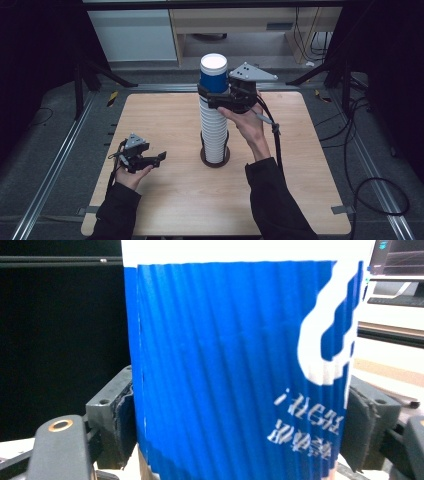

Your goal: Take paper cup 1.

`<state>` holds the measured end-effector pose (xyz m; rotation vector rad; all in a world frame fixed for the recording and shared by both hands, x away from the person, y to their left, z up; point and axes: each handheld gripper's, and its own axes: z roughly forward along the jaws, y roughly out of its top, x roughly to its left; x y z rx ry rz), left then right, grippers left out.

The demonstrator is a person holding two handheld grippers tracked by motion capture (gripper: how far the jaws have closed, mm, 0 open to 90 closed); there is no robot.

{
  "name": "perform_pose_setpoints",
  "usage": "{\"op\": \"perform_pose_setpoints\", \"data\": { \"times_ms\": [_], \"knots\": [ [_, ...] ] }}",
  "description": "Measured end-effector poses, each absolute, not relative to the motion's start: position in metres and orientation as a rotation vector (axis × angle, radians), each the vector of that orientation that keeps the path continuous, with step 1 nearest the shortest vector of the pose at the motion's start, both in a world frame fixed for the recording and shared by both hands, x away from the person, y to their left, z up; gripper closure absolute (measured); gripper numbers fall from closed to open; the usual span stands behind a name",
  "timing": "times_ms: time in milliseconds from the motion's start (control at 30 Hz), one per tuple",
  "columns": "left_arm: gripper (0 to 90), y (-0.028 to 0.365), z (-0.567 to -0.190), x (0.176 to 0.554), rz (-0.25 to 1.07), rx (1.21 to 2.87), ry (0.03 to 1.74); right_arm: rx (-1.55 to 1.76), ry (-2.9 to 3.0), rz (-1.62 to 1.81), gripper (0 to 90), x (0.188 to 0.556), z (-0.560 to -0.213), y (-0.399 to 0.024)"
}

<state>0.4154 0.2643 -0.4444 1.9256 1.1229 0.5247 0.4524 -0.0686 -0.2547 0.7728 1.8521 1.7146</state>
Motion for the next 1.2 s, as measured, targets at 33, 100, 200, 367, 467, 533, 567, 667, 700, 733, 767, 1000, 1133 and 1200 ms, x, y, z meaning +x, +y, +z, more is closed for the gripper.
{"op": "perform_pose_setpoints", "data": {
  "times_ms": [33, 100, 200, 367, 467, 533, 567, 667, 700, 733, 767, 1000, 1133, 1200],
  "knots": [
    [20.2, 0.264, -0.444, 0.415, 0.524, 1.925, 1.123, 0.770, 1.855, 1.709, 20.0, 0.452, -0.253, -0.069],
    [20.2, 0.265, -0.444, 0.415, 0.523, 1.926, 1.124, 0.767, 1.849, 1.712, 20.6, 0.451, -0.249, -0.069],
    [20.1, 0.265, -0.444, 0.415, 0.522, 1.925, 1.125, 0.759, 1.846, 1.711, 21.1, 0.450, -0.244, -0.069],
    [20.2, 0.266, -0.444, 0.416, 0.521, 1.919, 1.129, 0.746, 1.826, 1.719, 21.2, 0.449, -0.233, -0.069],
    [20.2, 0.266, -0.444, 0.415, 0.522, 1.918, 1.128, 0.734, 1.806, 1.735, 21.2, 0.447, -0.226, -0.070],
    [20.2, 0.266, -0.443, 0.415, 0.522, 1.918, 1.128, 0.724, 1.794, 1.740, 21.2, 0.446, -0.221, -0.071],
    [20.2, 0.266, -0.443, 0.415, 0.523, 1.917, 1.129, 0.718, 1.789, 1.734, 21.2, 0.445, -0.218, -0.071],
    [20.2, 0.267, -0.443, 0.415, 0.522, 1.915, 1.129, 0.713, 1.770, 1.736, 21.2, 0.443, -0.212, -0.073],
    [20.2, 0.267, -0.443, 0.415, 0.523, 1.916, 1.128, 0.713, 1.764, 1.739, 21.2, 0.442, -0.210, -0.074],
    [20.2, 0.267, -0.443, 0.415, 0.523, 1.916, 1.128, 0.707, 1.754, 1.744, 21.2, 0.441, -0.207, -0.075],
    [20.2, 0.267, -0.443, 0.415, 0.523, 1.915, 1.128, 0.704, 1.744, 1.749, 21.2, 0.440, -0.205, -0.076],
    [20.3, 0.267, -0.442, 0.415, 0.526, 1.917, 1.126, 0.692, 1.702, 1.740, 21.1, 0.431, -0.195, -0.089],
    [20.3, 0.268, -0.442, 0.414, 0.525, 1.912, 1.128, 0.695, 1.684, 1.714, 21.0, 0.425, -0.195, -0.105],
    [20.3, 0.268, -0.441, 0.414, 0.526, 1.909, 1.129, 0.706, 1.683, 1.707, 21.0, 0.421, -0.198, -0.115]
  ]
}}
